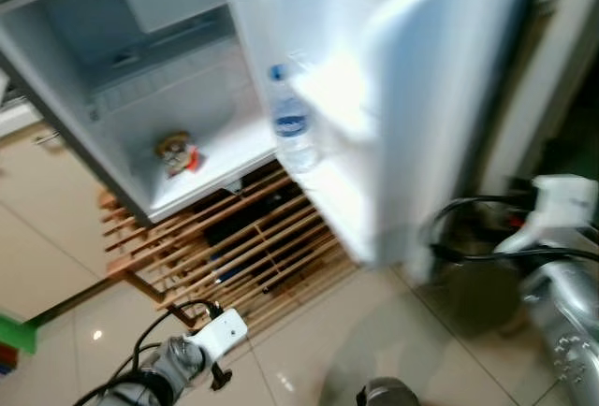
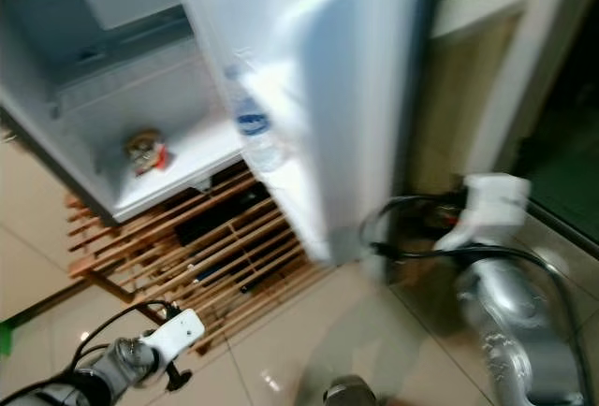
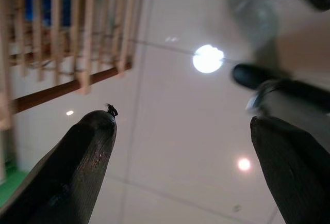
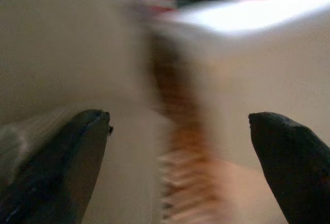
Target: Restocking fridge
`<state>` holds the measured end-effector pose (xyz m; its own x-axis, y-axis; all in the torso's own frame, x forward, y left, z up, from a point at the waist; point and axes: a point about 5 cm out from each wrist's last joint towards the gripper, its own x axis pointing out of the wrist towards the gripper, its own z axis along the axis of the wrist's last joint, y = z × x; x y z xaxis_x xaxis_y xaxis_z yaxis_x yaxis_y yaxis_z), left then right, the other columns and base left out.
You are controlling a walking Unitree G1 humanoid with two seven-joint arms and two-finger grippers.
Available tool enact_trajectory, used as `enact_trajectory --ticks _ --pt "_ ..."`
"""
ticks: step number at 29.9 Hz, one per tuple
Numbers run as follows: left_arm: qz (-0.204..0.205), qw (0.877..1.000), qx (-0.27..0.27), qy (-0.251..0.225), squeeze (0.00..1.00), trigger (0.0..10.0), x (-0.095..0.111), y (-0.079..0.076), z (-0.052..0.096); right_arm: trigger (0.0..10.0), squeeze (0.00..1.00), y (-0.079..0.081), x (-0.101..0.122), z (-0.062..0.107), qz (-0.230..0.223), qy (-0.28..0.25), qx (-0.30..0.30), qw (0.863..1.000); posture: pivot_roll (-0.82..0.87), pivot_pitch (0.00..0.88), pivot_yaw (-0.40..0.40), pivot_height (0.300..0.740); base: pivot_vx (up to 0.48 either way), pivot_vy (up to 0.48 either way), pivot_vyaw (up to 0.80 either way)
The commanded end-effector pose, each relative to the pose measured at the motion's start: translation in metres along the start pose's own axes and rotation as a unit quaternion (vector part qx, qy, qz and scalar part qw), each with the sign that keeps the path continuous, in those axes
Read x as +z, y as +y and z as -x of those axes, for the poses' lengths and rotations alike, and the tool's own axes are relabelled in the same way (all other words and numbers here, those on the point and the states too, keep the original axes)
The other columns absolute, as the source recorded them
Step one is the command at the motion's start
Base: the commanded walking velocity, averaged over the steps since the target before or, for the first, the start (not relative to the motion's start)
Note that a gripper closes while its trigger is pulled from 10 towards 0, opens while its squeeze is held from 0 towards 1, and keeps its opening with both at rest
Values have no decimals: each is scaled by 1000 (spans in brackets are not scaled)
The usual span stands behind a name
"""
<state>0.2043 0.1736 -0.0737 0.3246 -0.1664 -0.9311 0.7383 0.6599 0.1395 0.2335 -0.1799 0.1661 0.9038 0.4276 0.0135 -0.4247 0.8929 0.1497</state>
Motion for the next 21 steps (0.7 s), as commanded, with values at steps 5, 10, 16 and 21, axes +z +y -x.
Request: enact_trajectory --ticks 5,10,16,21 --pt "6 1000 11 -1 0 10000 0 -8 -3 10000 0 -50 -30 4 32 64 -143 987 -168 0 151 732 0 0 0" --pt "42 996 53 -54 0 10000 22 -1 -2 10000 0 -70 -15 3 111 27 -275 954 -164 0 139 732 0 0 0" --pt "153 917 76 -361 0 10000 130 41 35 10000 0 -43 -25 -15 129 -5 -262 956 -135 0 112 732 0 0 0" --pt "120 836 107 -524 0 10000 187 83 103 10000 0 -38 -33 -24 116 -14 -258 959 -94 0 78 732 0 0 0"
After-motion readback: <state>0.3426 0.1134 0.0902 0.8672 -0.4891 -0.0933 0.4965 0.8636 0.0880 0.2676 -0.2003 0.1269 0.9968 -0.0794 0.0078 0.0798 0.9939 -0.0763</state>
